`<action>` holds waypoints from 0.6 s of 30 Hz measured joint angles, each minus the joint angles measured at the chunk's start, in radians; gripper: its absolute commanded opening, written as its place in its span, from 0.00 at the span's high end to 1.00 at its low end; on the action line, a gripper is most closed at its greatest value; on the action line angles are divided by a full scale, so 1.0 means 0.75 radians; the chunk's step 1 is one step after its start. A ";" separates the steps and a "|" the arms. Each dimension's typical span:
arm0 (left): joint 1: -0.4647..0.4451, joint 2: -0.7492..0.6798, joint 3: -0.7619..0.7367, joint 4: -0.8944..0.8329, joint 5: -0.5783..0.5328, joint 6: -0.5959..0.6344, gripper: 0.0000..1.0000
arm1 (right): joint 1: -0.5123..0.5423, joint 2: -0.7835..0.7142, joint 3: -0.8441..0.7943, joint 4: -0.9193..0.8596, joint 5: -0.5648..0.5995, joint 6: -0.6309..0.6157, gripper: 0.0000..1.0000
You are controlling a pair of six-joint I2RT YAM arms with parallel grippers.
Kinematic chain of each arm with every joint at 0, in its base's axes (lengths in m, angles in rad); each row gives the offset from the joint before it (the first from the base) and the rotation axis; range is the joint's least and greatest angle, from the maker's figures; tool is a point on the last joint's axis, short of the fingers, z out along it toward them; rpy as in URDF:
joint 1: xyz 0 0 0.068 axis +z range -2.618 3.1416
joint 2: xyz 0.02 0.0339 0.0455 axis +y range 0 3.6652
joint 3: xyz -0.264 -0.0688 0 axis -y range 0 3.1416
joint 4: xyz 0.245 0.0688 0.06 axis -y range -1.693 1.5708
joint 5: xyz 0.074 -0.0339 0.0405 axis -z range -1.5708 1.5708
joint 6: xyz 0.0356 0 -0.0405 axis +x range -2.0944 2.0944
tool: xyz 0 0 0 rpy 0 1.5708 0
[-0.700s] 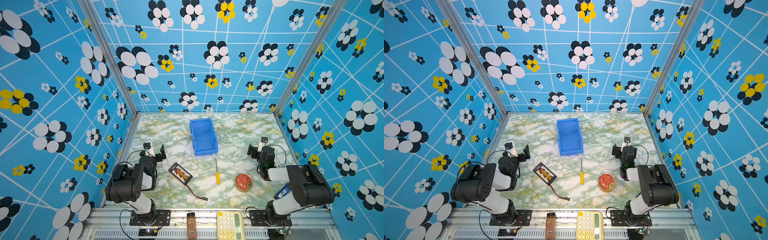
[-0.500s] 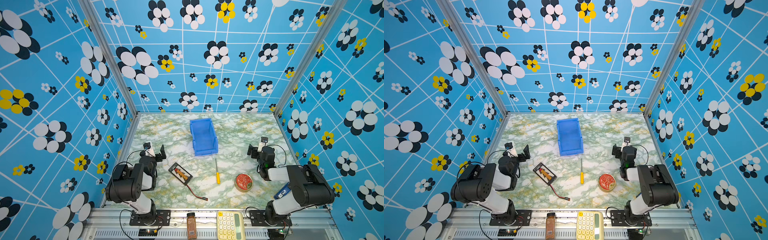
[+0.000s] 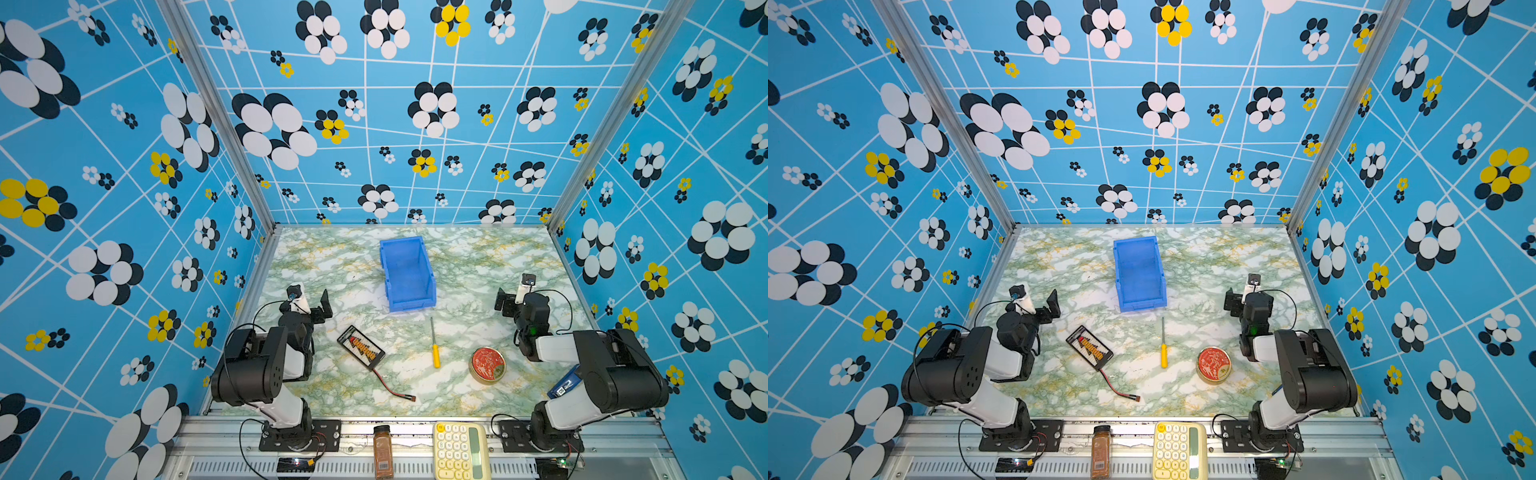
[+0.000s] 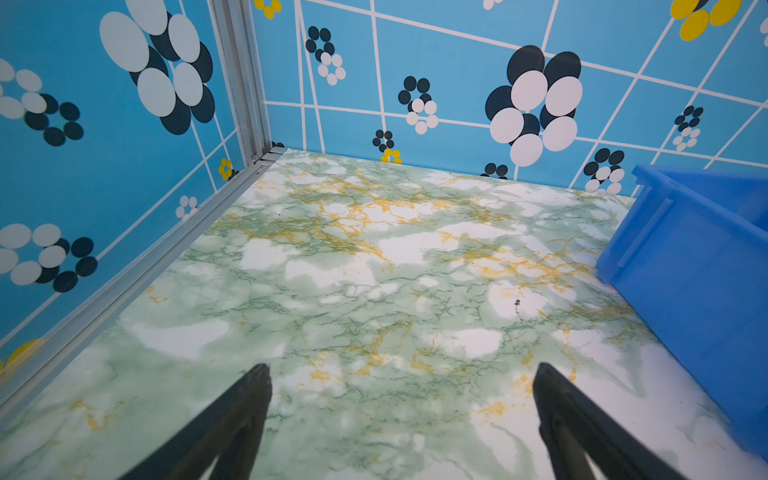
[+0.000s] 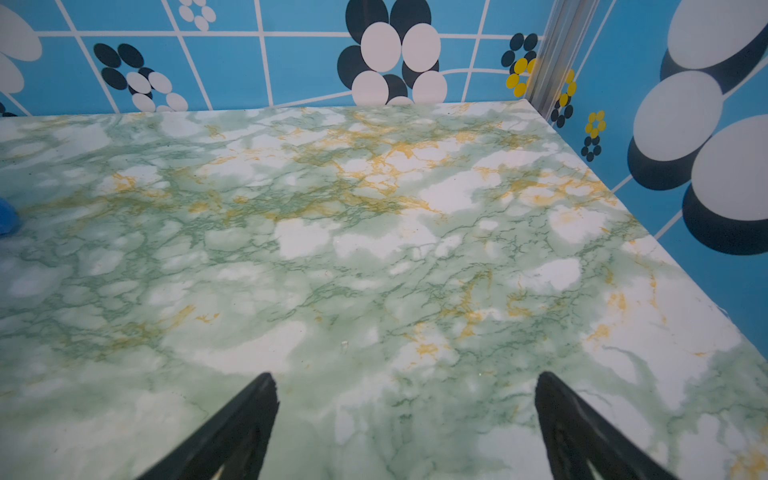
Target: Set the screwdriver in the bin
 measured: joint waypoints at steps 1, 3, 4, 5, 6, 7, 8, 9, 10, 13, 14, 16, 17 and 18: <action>0.000 0.000 0.000 0.000 0.000 0.000 0.01 | 0.001 0.000 0.001 0.000 0.000 0.000 0.01; 0.000 0.000 0.000 0.000 0.000 0.000 0.01 | 0.000 0.000 0.001 0.000 0.000 0.000 0.01; 0.000 0.000 0.000 0.000 0.000 0.000 0.01 | 0.000 0.000 0.001 0.000 0.000 0.000 0.01; 0.000 0.000 0.000 0.000 0.000 0.000 0.01 | 0.000 0.000 0.001 0.000 0.000 0.000 0.01; 0.000 0.000 0.000 0.000 0.000 0.000 0.01 | 0.000 0.000 0.001 0.000 0.000 0.000 0.01; 0.000 0.000 0.000 0.000 0.000 0.000 0.01 | 0.000 0.000 0.001 0.000 0.000 0.000 0.01; 0.000 0.000 0.000 0.000 0.000 0.000 0.01 | 0.000 0.000 0.001 0.000 0.000 0.000 0.01; 0.000 0.000 0.000 0.000 0.000 0.000 0.01 | 0.000 0.000 0.002 0.000 0.000 0.000 0.01; 0.000 0.000 0.000 0.000 0.000 0.000 0.01 | 0.000 0.000 0.003 0.000 0.000 0.000 0.01; 0.000 0.000 0.000 0.000 0.001 0.001 0.01 | 0.000 0.000 0.003 -0.001 0.000 0.000 0.01; 0.000 0.000 0.000 -0.001 0.004 0.001 0.01 | 0.000 0.000 0.004 0.000 0.000 0.000 0.01; 0.000 -0.001 0.002 -0.009 0.020 0.001 0.01 | 0.000 0.000 0.005 -0.001 0.000 0.000 0.01; 0.000 -0.001 0.004 -0.022 0.033 0.002 0.01 | 0.000 0.000 0.005 -0.001 0.000 0.000 0.01; 0.000 -0.001 0.008 -0.036 0.040 0.004 0.01 | 0.001 0.000 0.005 -0.001 0.000 0.000 0.01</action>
